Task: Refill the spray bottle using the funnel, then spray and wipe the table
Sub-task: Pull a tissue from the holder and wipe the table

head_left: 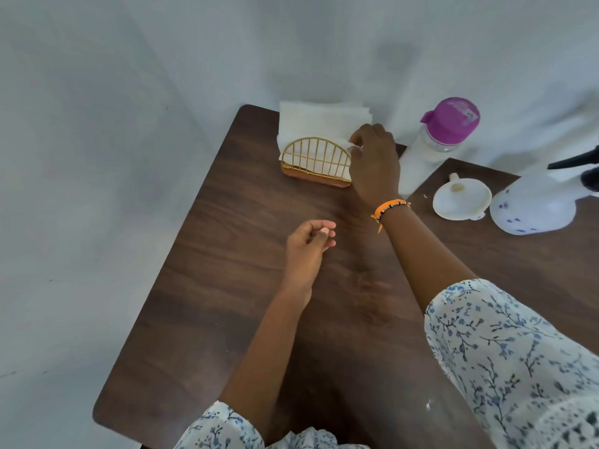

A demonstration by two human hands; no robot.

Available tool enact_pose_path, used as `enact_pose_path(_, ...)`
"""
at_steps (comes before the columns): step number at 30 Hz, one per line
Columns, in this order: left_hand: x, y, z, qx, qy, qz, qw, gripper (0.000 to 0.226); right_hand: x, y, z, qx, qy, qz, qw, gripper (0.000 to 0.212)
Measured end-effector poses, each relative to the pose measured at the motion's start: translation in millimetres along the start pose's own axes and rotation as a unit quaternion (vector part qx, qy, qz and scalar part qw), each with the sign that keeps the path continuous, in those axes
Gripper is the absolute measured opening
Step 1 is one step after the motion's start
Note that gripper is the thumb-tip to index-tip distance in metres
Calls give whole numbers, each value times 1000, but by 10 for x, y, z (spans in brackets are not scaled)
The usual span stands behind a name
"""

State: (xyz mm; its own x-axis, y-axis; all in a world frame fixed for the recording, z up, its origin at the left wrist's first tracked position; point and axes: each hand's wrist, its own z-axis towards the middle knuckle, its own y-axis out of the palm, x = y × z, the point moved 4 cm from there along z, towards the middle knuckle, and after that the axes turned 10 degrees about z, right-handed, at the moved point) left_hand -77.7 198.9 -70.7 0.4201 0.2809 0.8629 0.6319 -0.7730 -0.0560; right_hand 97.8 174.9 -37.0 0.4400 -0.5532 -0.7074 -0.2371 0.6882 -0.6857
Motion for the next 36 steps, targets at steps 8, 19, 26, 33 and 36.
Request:
enact_pose_path(8, -63, 24, -9, 6, -7, -13, 1000, 21, 18, -23, 21, 43, 102, 240, 964, 12)
enact_pose_path(19, 789, -449, 886, 156, 94, 96, 979, 42, 7, 58, 21, 14, 156, 300, 941, 29)
enact_pose_path(26, 1084, -485, 1479, 48, 122, 205, 970, 43, 43, 37, 30, 19, 152, 277, 949, 28)
enact_pose_path(33, 1047, -467, 1506, 114, 176, 278, 938, 18, -8, 12, 20, 96, 131, 338, 927, 26)
enact_pose_path(36, 1021, -456, 1482, 120, 190, 289, 931, 17, -11, -16, -12, 144, 117, 352, 917, 26)
